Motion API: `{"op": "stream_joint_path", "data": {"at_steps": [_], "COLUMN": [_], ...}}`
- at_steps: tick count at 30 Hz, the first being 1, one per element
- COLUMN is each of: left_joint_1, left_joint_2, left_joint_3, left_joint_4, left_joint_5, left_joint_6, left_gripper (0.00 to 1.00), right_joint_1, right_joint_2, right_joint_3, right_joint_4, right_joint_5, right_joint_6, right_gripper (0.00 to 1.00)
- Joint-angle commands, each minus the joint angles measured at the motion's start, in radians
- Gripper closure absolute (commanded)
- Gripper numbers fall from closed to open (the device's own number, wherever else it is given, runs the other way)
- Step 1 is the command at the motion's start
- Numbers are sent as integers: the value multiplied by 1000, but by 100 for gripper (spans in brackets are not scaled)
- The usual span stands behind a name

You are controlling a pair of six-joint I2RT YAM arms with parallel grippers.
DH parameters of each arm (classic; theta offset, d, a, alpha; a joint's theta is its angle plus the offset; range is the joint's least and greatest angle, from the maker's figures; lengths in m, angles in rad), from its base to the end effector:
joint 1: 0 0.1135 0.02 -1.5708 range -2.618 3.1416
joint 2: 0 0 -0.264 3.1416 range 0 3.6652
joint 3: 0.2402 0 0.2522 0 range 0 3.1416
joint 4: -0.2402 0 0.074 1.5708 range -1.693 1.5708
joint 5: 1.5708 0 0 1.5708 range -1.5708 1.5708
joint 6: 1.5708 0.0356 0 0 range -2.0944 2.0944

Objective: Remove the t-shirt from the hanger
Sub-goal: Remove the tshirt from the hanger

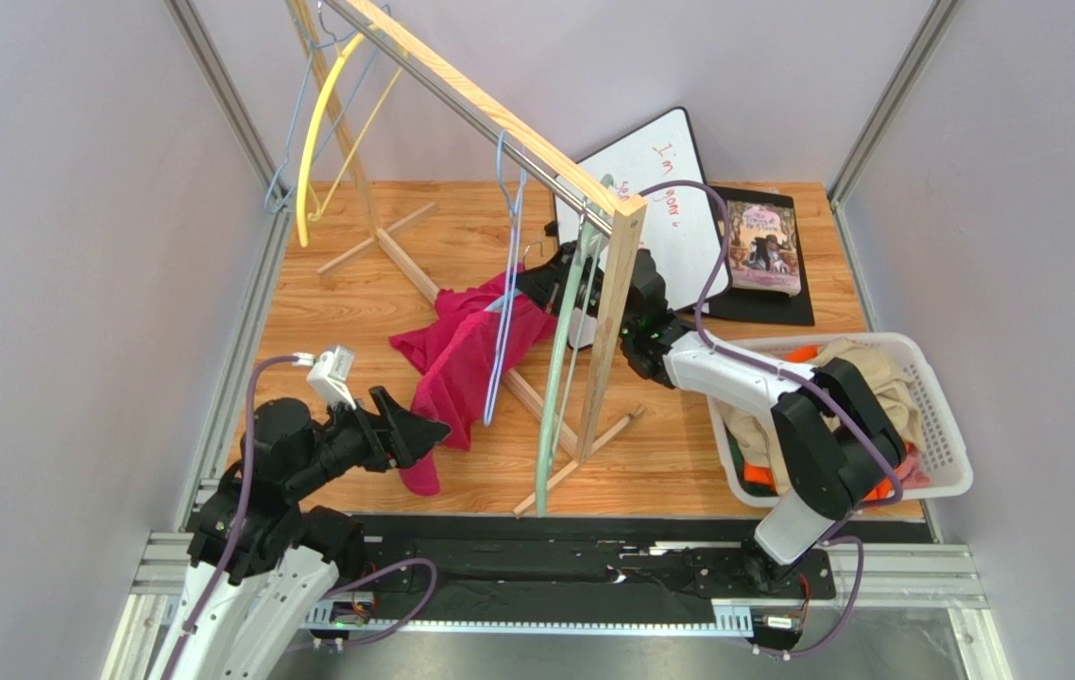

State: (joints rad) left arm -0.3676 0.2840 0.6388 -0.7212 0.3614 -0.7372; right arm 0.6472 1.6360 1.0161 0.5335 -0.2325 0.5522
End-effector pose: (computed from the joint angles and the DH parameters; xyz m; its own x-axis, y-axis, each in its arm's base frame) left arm 0.0660 -0.0389 0.2904 -0.6806 -0.4117 -0.6061 0.2522 0.6450 -0.7214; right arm 0.2980 0.2355 0.2741 -0.4624 0.2903 -0.8378 -0.6193 0.5704 0.5395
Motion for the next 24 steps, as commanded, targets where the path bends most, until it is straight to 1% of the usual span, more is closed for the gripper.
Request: {"op": "stream_joint_path", "data": {"at_steps": [1,3,4,6,8,9,10,11,13,14,16,17,19,20,23,24], "left_joint_1": [-5,-5,-5,-5,-5,-7,-5,-5,-5,-5,-5,-5,-5,-5,-5,-5], "left_joint_2": [4,10,12,21,26,27,27,23,14,-8,-45,-99,-166,-231,-317,-324], "left_joint_3": [32,30,30,27,25,28,41,50,93,111,177,199,260,275,331,343], "left_joint_4": [-41,-29,-27,-26,-24,-32,-38,-46,-89,-109,-170,-188,-236,-247,-310,-345], "left_joint_5": [-101,-122,-127,-142,-157,-167,-180,-214,-260,-326,-396,-474,-560,-638,-737,-745], "left_joint_6": [-8,-8,-7,-11,-14,-17,-22,-24,-24,-25,-24,-22,-25,-27,-31,-34], "left_gripper": [18,28,36,45,61,72,92,100,100,100,100,100,100,100,100,100], "right_joint_1": [3,5,5,5,5,3,5,5,5,5,5,5,5,5,3,2], "right_joint_2": [-14,-25,-27,-30,-33,-30,-30,-30,-28,-28,-30,-31,-34,-31,-25,-24], "right_joint_3": [59,61,61,68,75,76,78,81,87,88,93,93,93,93,99,101], "right_joint_4": [52,49,48,34,25,25,25,23,8,0,-26,-35,-64,-72,-95,-107], "right_joint_5": [22,19,21,25,25,25,22,21,30,38,71,87,137,151,194,203], "right_joint_6": [60,63,64,66,80,87,94,110,121,124,130,130,132,135,163,170], "right_gripper": [100,100,100,100,100,100,100,100,100,100,100,100,100,100,100,100]}}
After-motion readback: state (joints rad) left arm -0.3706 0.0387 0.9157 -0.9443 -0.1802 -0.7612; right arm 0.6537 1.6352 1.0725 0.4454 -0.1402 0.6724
